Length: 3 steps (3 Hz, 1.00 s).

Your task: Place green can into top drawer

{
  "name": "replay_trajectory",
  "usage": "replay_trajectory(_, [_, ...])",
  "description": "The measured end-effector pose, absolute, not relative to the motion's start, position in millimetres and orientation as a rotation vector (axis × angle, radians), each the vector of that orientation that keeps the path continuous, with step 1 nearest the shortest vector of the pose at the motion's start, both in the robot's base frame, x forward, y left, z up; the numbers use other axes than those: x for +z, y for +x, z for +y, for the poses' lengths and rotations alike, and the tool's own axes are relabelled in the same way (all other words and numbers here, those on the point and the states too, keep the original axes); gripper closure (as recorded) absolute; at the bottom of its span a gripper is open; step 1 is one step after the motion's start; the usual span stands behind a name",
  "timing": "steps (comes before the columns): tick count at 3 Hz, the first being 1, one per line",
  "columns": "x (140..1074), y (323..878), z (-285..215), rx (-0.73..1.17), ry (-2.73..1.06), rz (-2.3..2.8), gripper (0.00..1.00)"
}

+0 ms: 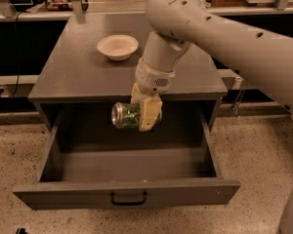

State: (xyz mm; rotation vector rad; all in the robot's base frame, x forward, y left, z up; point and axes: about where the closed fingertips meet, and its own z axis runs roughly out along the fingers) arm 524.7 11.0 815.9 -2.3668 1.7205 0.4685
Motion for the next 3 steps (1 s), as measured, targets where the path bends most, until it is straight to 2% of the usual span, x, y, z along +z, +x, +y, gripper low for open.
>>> replay_trajectory(2, [788.9, 524.4, 7.4, 0.438, -2.283, 1.886, 1.0])
replay_trajectory(3, [743.1, 532.3, 1.6, 0.23, -2.18, 2.078, 1.0])
